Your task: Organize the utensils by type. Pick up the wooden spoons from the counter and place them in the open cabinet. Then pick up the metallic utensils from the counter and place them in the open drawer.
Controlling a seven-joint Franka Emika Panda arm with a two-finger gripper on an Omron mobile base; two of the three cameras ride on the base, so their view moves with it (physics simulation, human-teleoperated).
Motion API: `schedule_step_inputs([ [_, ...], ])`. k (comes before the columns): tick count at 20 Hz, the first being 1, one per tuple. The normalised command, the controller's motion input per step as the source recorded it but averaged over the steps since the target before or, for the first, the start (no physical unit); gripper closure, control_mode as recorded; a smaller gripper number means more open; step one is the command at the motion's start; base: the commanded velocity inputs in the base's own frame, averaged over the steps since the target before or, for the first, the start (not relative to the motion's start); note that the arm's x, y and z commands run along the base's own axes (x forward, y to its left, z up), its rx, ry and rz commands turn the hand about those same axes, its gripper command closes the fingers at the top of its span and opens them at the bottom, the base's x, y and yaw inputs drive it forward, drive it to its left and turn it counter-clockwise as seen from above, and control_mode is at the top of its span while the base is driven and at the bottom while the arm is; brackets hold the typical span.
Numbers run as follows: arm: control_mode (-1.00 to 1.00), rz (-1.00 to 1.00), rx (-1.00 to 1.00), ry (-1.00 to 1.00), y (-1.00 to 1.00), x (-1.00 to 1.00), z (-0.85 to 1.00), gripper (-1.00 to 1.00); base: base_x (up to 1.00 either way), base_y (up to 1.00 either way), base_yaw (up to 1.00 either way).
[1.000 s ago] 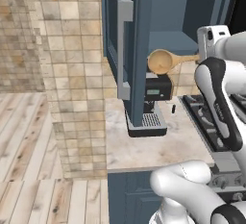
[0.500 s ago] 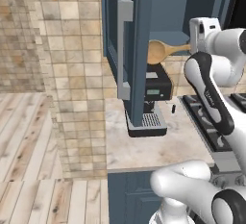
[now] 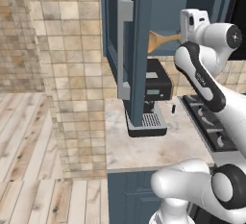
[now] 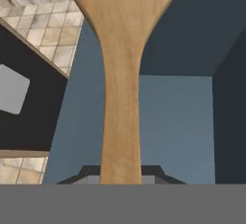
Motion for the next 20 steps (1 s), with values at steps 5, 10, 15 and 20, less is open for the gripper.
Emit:
schedule_step_inputs([
  [5,-1.00,0.10,0.00,0.03,0.05,0.60,0.24,1.00,0.00,0.00,0.00],
  [10,-1.00,0.08,0.00,0.00,0.03,0.53,-0.02,1.00,0.00,0.00,0.00],
  [15,-1.00,0.03,0.00,0.00,0.00,0.32,-0.29,1.00,0.00,0.00,0.00],
  [20,-1.00,0.00,-0.01,-0.04,0.00,0.41,-0.13,1.00,0.00,0.00,0.00],
])
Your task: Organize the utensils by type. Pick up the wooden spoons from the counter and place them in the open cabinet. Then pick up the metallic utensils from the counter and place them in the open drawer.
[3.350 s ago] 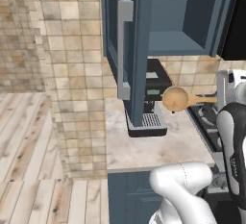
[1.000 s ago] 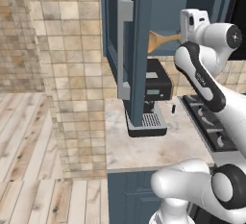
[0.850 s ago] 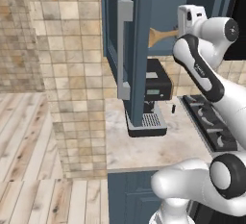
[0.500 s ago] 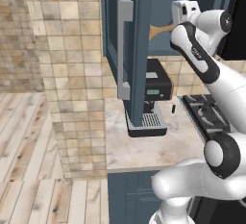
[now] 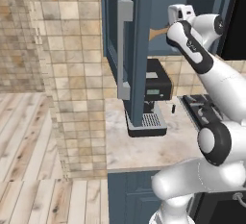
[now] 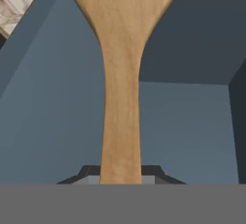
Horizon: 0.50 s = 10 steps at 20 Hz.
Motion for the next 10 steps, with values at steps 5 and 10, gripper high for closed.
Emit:
schedule_step_inputs([
  [5,-1.00,0.00,-0.01,-0.01,0.04,0.43,0.00,1.00,0.00,0.00,0.00],
  [10,-1.00,0.00,0.00,0.00,0.02,0.45,0.00,1.00,0.00,0.00,0.00],
])
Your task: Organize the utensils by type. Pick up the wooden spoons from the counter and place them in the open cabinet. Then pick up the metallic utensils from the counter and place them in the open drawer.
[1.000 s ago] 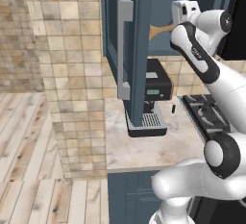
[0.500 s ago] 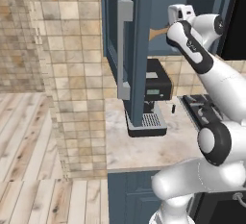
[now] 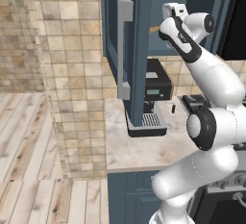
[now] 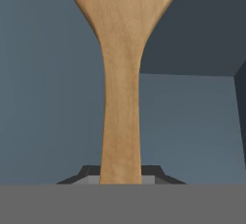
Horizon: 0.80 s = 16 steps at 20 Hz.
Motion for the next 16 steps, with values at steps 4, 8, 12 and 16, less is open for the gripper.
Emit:
schedule_step_inputs([
  [4,-1.00,0.00,0.00,0.01,0.00,0.47,0.00,1.00,0.00,0.00,0.00],
  [8,-1.00,0.00,0.00,0.01,0.01,0.38,-0.01,1.00,0.00,0.00,0.00],
  [12,-1.00,0.00,0.00,0.00,0.01,0.35,-0.14,1.00,0.00,0.00,0.00],
  [16,-1.00,0.00,-0.02,0.00,0.06,0.25,-0.27,1.00,0.00,0.00,0.00],
])
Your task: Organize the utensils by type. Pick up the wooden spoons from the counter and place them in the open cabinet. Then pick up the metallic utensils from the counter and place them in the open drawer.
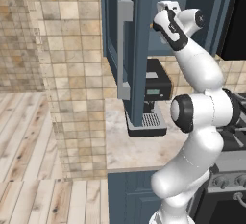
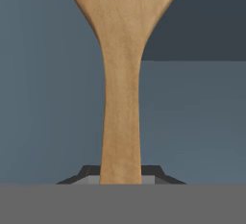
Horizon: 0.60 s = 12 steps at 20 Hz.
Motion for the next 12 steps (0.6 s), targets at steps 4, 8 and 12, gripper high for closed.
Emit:
schedule_step_inputs([
  [4,-1.00,0.00,-0.03,0.01,0.03,0.24,-0.30,1.00,0.00,0.00,0.00],
  [8,-1.00,0.00,0.00,0.13,0.01,0.23,-0.23,1.00,0.00,0.00,0.00],
  [12,-1.00,0.00,0.00,0.08,0.01,0.21,-0.19,1.00,0.00,0.00,0.00],
])
